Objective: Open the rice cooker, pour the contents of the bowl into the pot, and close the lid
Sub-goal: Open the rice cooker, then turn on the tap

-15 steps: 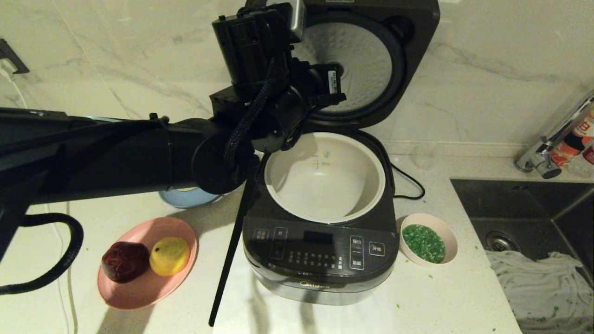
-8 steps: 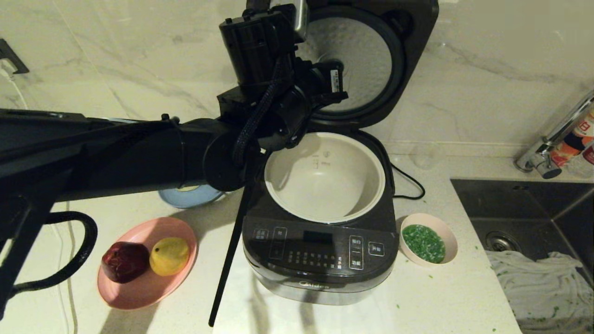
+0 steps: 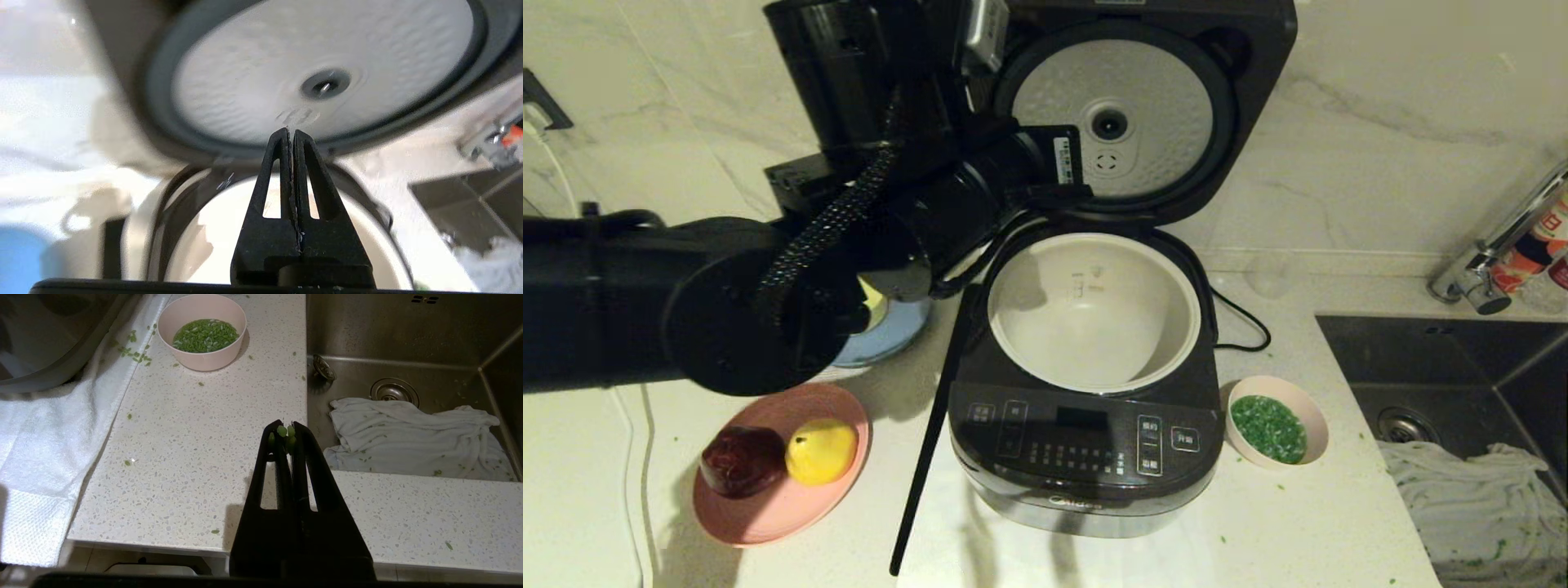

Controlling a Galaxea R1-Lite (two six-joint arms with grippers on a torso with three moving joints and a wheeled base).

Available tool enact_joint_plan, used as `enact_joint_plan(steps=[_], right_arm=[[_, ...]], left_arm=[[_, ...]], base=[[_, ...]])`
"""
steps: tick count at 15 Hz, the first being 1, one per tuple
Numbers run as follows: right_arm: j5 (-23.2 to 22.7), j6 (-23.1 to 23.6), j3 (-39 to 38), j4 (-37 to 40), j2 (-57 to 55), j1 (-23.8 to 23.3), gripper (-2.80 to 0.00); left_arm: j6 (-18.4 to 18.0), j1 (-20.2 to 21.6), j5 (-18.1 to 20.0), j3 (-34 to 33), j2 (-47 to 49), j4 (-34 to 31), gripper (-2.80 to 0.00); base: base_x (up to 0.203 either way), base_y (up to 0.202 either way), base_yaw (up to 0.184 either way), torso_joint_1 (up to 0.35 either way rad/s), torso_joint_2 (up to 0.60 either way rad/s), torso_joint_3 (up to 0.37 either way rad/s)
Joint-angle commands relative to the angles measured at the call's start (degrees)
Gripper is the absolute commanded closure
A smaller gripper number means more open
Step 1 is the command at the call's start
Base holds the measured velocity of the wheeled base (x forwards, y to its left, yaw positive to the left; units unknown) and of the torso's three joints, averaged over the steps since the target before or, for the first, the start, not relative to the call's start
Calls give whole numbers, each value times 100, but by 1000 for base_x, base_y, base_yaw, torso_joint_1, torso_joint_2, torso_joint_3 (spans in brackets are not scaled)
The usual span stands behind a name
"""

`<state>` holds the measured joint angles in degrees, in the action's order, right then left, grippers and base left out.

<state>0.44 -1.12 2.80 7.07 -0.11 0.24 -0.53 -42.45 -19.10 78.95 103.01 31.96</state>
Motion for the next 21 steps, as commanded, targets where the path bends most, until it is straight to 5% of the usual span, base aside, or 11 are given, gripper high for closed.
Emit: enact_joint_plan(steps=[1, 4, 8, 11, 15, 18, 21], right_arm=[[0, -2, 1, 5, -4, 2, 0], [0, -2, 1, 5, 2, 2, 0], [0, -2, 1, 5, 2, 2, 0], [0, -2, 1, 5, 2, 2, 0], [0, -2, 1, 5, 2, 2, 0], [0, -2, 1, 5, 2, 2, 0], [0, -2, 1, 5, 1, 2, 0]], left_arm=[[-6, -5, -26, -584, -1039, -263, 0], [-17, 267, -64, -1410, -2356, -1128, 0], [-157, 1601, -518, -2564, -4091, -2501, 0], [-417, 2414, -1110, -3579, -5453, -2805, 0], [-609, 3673, -1362, -4683, -7394, -2907, 0], [-632, 3995, -1114, -5425, -8736, -2900, 0], [-596, 4099, 52, -6538, -9886, -3079, 0]], base=[[0, 0, 0, 0, 0, 0], [0, 0, 0, 0, 0, 0], [0, 0, 0, 0, 0, 0], [0, 0, 0, 0, 0, 0], [0, 0, 0, 0, 0, 0], [0, 0, 0, 0, 0, 0], [0, 0, 0, 0, 0, 0]])
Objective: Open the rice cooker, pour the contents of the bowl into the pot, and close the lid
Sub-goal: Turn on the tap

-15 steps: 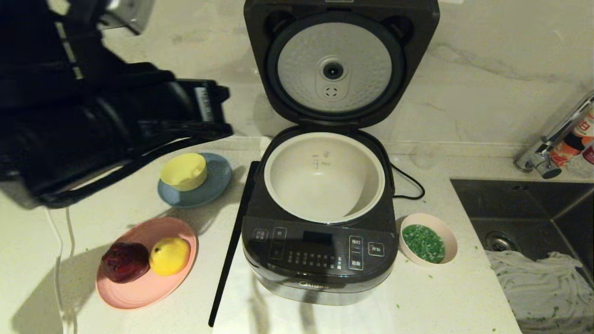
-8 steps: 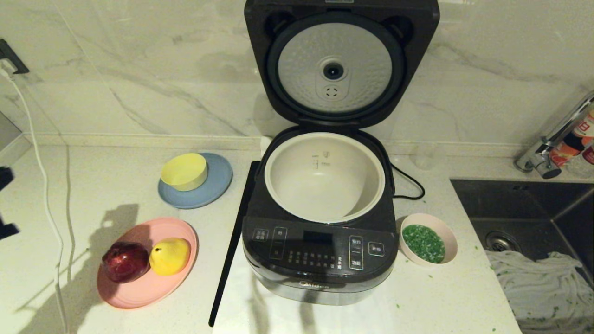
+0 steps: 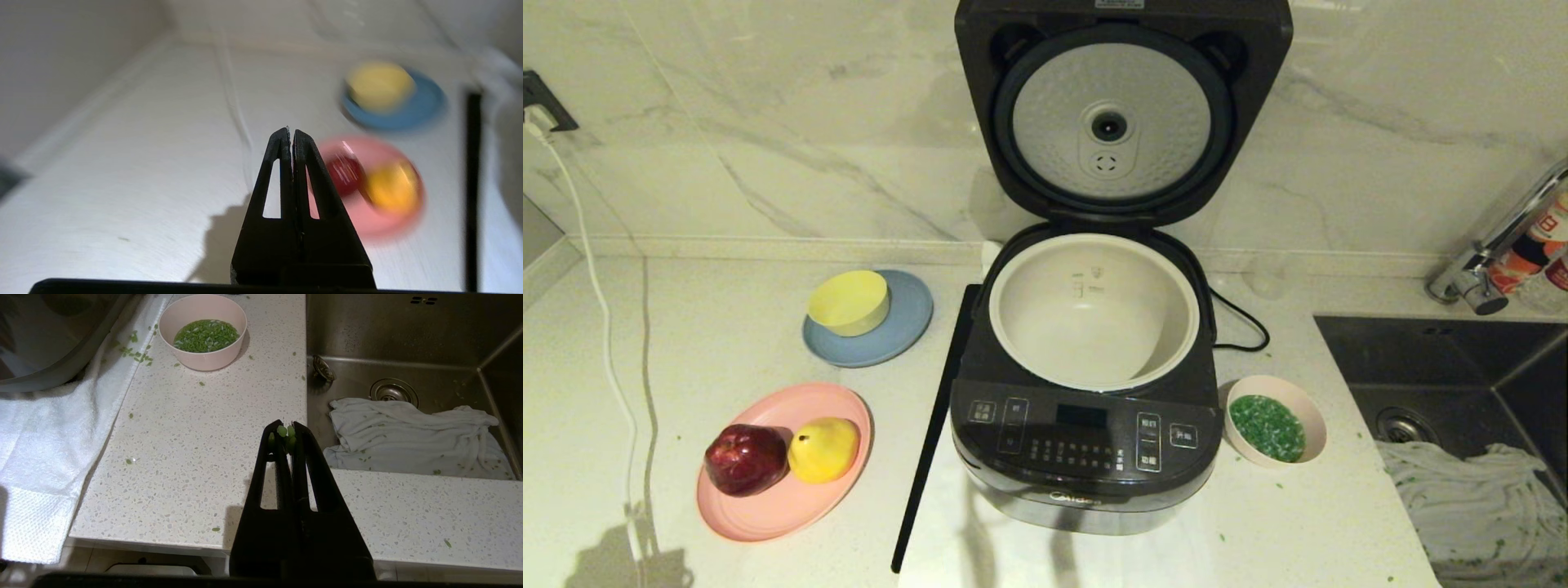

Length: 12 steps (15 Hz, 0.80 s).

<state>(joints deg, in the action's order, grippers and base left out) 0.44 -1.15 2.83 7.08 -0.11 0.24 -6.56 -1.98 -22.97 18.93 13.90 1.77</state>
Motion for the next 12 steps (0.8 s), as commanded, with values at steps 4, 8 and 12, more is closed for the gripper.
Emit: enact_joint_plan(steps=[4, 8, 12], right_arm=[[0, 0, -2, 4, 2, 2, 0], [0, 0, -2, 4, 2, 2, 0], [0, 0, -2, 4, 2, 2, 0]], left_arm=[[234, 83, 1493, -1721, -1392, -73, 0], [375, 84, 2359, -1920, -1399, -186, 0], [512, 84, 2331, -1937, -1399, -125, 0]], base=[[0, 0, 0, 0, 0, 0], [0, 0, 0, 0, 0, 0], [0, 0, 0, 0, 0, 0]])
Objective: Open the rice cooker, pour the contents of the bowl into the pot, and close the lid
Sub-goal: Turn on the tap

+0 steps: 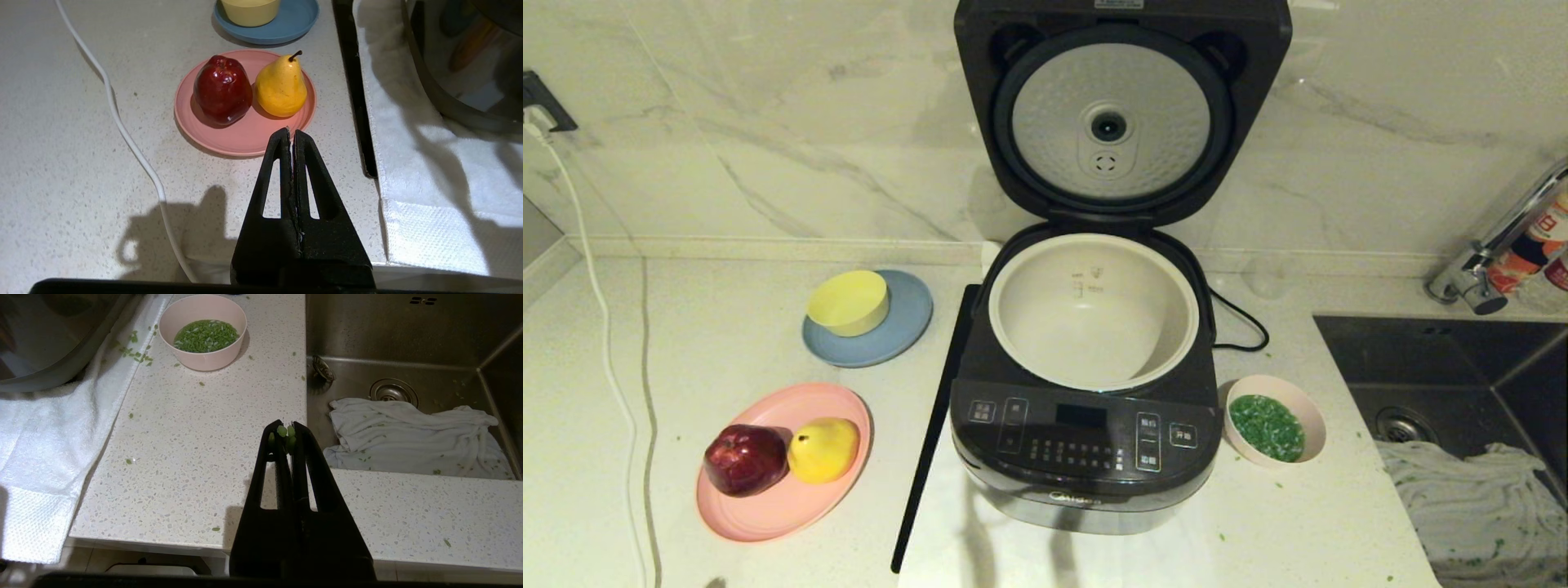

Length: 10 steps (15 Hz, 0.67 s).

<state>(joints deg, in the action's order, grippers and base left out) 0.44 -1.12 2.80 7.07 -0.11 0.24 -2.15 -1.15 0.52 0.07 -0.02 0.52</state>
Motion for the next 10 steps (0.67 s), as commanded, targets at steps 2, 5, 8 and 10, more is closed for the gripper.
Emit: enact_joint_plan(steps=[2, 5, 8, 10], right_arm=[[0, -2, 1, 5, 2, 2, 0], [0, -2, 1, 5, 2, 2, 0], [9, 60, 4, -7, 20, -7, 0], [-32, 383, -68, -143, 20, -7, 0]], left_arm=[[128, 0, -35, -51, -6, 9, 0], [128, 0, -35, -51, -6, 9, 0], [128, 0, -35, -51, -6, 9, 0], [128, 0, -35, -51, -6, 9, 0]], base=[[0, 0, 0, 0, 0, 0], [0, 0, 0, 0, 0, 0], [0, 0, 0, 0, 0, 0], [0, 0, 0, 0, 0, 0]])
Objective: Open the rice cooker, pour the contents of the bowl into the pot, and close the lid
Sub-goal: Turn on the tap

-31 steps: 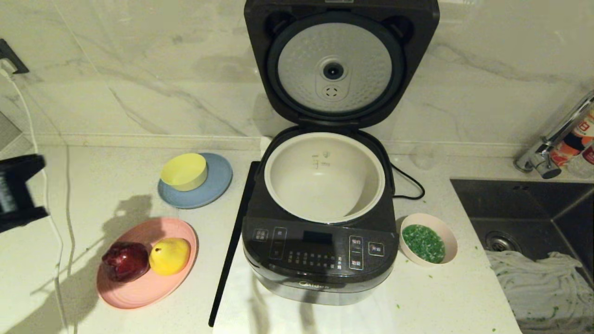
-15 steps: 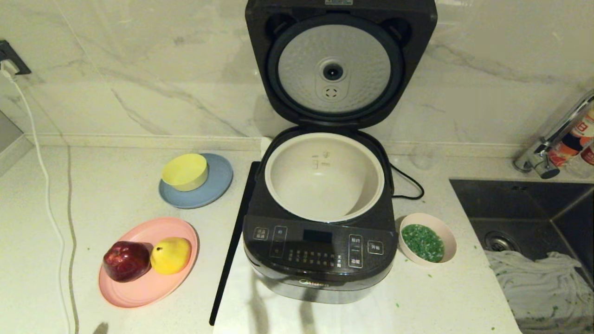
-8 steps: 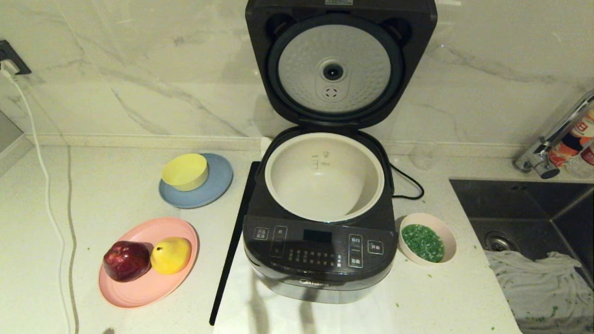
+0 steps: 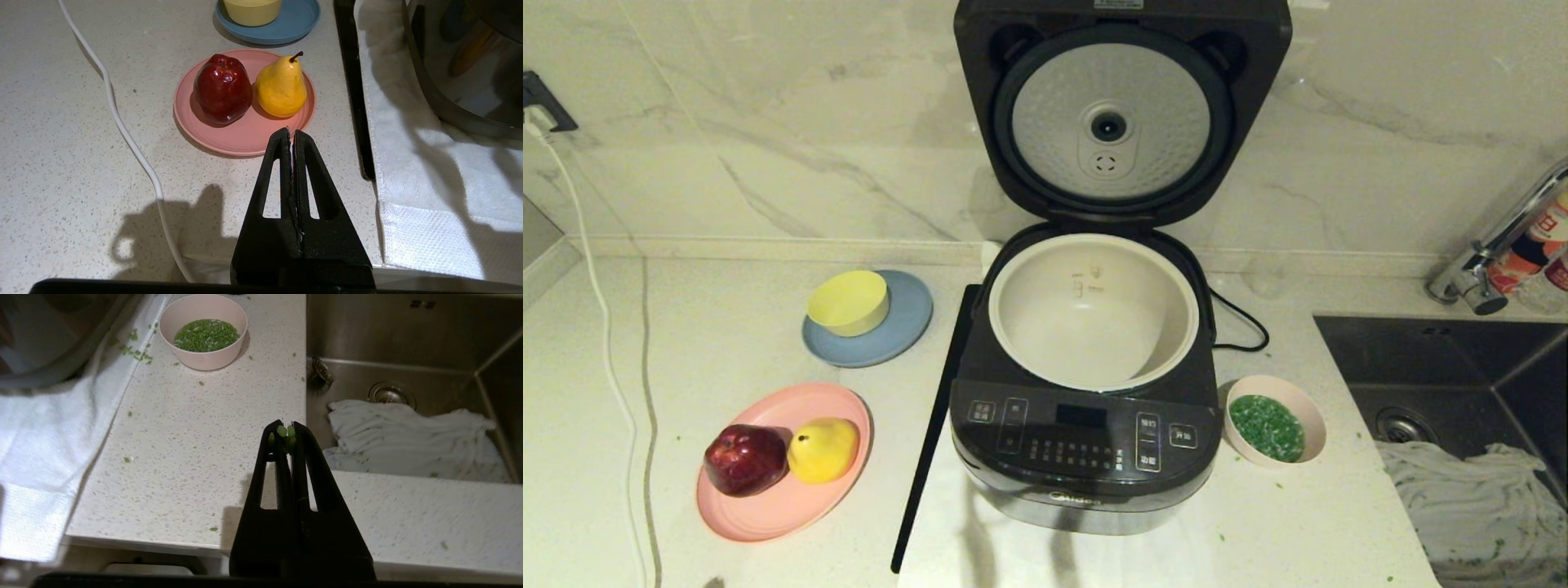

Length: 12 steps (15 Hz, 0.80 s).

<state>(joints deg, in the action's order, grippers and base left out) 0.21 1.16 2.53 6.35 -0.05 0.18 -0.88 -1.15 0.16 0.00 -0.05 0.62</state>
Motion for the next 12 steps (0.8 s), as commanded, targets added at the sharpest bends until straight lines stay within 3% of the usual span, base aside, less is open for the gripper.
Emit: enact_joint_plan(steps=[1, 5, 8, 12], right_arm=[[-30, 200, -51, -94, 12, -1, 0], [-96, 416, -19, -35, 20, -1, 0], [-48, 207, 98, 28, 21, -1, 0], [265, 41, 1627, 711, -522, 2, 0]], left_arm=[[5, 0, 2, -44, -4, -1, 0], [0, 0, 2, -44, -4, -1, 0], [0, 0, 2, -44, -4, -1, 0], [9, 0, 2, -44, -4, -1, 0]], base=[[0, 0, 0, 0, 0, 0], [0, 0, 0, 0, 0, 0], [0, 0, 0, 0, 0, 0], [0, 0, 0, 0, 0, 0]])
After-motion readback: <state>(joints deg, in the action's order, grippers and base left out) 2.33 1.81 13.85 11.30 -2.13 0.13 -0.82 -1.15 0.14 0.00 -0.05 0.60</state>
